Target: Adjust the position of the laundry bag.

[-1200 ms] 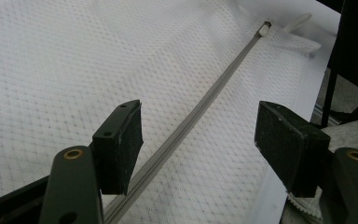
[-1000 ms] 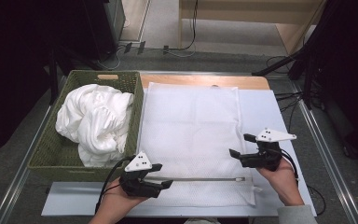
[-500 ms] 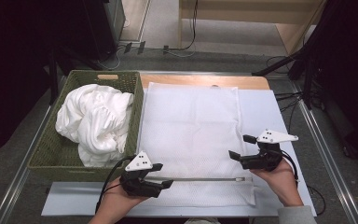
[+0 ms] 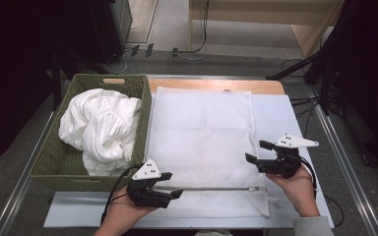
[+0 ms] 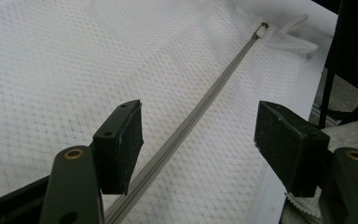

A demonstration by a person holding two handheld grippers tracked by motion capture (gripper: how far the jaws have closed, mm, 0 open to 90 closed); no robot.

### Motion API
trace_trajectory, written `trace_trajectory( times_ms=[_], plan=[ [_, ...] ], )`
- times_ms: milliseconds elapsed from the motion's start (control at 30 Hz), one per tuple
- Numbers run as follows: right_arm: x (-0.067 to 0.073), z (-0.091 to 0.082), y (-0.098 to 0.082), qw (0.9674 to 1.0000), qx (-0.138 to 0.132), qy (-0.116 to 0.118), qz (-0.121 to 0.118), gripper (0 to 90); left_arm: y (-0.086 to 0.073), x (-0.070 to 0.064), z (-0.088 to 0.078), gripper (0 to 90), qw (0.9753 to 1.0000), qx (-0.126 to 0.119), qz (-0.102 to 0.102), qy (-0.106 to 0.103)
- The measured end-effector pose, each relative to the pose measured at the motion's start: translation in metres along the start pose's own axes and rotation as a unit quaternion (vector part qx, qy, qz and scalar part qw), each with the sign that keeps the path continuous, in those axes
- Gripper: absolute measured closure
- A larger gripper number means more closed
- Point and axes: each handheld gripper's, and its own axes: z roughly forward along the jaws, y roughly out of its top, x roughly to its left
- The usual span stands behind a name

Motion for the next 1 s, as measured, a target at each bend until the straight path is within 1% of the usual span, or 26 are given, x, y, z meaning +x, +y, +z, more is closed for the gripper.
trace_trajectory(
  times_ms=[100,233,267,300,333,467,500,567,600,667,733,867,900,933,1000],
  plan=[
    [-0.005,-0.001,0.001,0.9998,-0.001,-0.018,0.011,26.8,0.000,0.000,0.000,32.9,1.0000,0.001,0.000,0.000],
    [-0.014,0.002,0.000,0.9992,0.002,-0.030,0.026,29.8,0.000,0.000,0.001,33.1,1.0000,0.000,0.001,-0.003],
    [-0.017,0.004,-0.001,0.9990,0.007,-0.035,0.027,30.6,0.000,0.000,0.001,33.2,1.0000,0.001,0.001,-0.004],
    [-0.017,0.004,-0.001,0.9990,0.007,-0.035,0.027,30.6,0.000,0.000,0.001,33.2,1.0000,0.002,0.002,-0.003],
    [-0.019,0.007,-0.001,0.9987,0.012,-0.039,0.031,32.7,0.000,-0.001,0.001,33.2,1.0000,0.004,0.002,-0.003],
    [-0.021,0.010,-0.001,0.9986,0.014,-0.043,0.029,34.8,0.000,-0.001,0.002,33.2,1.0000,0.005,0.003,-0.001],
    [-0.023,0.015,-0.001,0.9983,0.020,-0.048,0.028,36.1,0.000,-0.001,0.002,33.3,1.0000,0.005,0.004,-0.001],
    [-0.024,0.018,-0.001,0.9980,0.024,-0.051,0.027,37.1,0.000,-0.001,0.002,33.3,1.0000,0.005,0.003,-0.001],
    [-0.027,0.024,-0.001,0.9971,0.037,-0.059,0.028,38.4,0.000,-0.001,0.002,33.3,1.0000,0.006,0.003,-0.001],
    [-0.028,0.027,-0.002,0.9968,0.042,-0.061,0.030,39.1,0.000,-0.001,0.002,33.3,1.0000,0.002,0.001,-0.002],
    [-0.033,0.036,-0.003,0.9957,0.055,-0.066,0.033,41.1,0.000,-0.001,0.002,33.3,1.0000,0.004,0.002,-0.002],
    [-0.038,0.042,-0.003,0.9950,0.061,-0.070,0.035,44.4,0.000,-0.001,0.002,33.4,1.0000,0.004,0.002,-0.001],
    [-0.038,0.044,-0.004,0.9946,0.065,-0.072,0.039,45.3,0.000,-0.001,0.002,33.4,1.0000,0.004,0.002,0.000],
    [-0.040,0.049,-0.004,0.9931,0.080,-0.074,0.043,46.1,0.000,-0.001,0.002,33.4,1.0000,0.004,0.002,-0.001],
    [-0.041,0.052,-0.005,0.9926,0.084,-0.076,0.042,46.6,0.000,-0.001,0.002,33.4,1.0000,0.003,0.002,-0.001]
  ],
)
